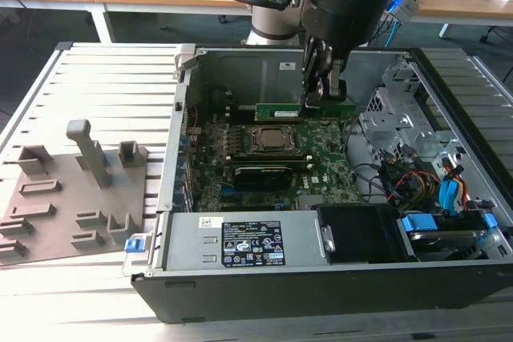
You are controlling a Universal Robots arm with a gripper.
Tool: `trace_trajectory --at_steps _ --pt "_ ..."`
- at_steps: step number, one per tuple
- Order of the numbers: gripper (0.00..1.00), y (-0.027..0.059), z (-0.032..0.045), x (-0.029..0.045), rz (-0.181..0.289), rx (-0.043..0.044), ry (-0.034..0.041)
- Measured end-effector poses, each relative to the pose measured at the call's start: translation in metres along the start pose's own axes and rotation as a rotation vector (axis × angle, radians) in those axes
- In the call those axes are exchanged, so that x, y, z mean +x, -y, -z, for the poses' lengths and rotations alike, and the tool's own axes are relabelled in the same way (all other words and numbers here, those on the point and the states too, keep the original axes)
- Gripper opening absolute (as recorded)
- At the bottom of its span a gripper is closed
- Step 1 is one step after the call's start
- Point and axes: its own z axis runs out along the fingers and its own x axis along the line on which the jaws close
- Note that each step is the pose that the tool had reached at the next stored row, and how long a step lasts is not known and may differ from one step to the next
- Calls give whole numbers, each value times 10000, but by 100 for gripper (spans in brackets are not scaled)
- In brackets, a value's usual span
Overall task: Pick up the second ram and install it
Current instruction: 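Pick up the second ram and move it above second insertion slot, then insert the second ram into the second slot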
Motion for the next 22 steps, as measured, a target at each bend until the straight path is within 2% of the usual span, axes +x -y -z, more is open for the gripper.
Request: trace_trajectory --at_steps 17,20,22 --pt "14 14 -47 -14 0 -7 0" --pt "14 17 -81 -15 0 -7 -1" --pt "14 21 -144 -14 0 -6 0"
